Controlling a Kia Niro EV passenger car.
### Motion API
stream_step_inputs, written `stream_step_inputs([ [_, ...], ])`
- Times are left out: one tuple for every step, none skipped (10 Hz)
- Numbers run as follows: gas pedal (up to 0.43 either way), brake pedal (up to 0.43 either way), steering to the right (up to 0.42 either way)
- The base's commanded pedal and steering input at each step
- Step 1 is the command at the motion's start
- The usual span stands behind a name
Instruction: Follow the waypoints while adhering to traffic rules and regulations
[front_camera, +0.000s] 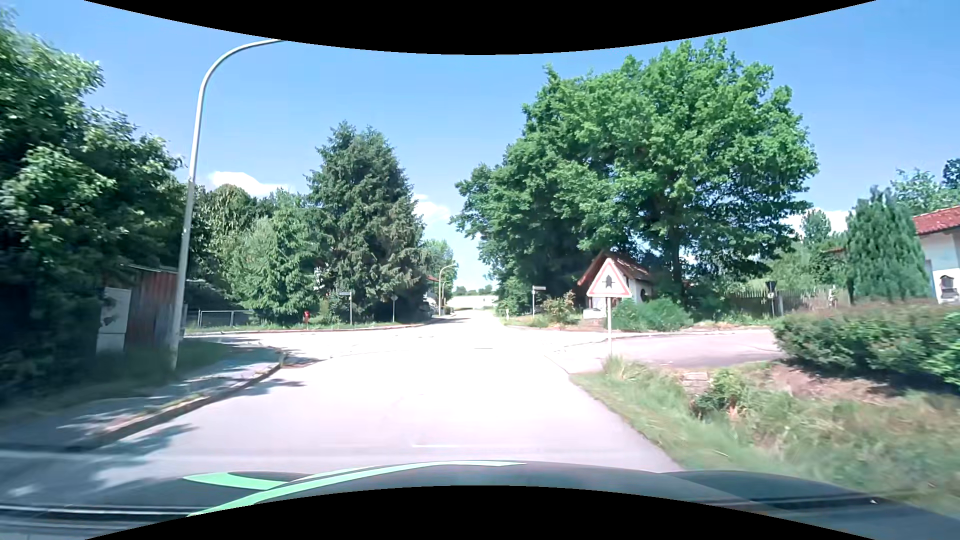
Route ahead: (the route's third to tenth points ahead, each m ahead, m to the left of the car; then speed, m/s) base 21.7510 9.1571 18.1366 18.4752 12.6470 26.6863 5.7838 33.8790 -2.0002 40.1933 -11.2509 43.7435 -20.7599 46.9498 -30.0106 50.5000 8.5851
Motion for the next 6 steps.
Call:
stream_step_inputs([
  [0.000, 0.079, -0.001],
  [0.000, 0.079, -0.001],
  [0.000, 0.085, -0.001],
  [0.000, 0.085, -0.001],
  [0.000, 0.085, 0.000],
  [0.000, 0.085, 0.000],
])
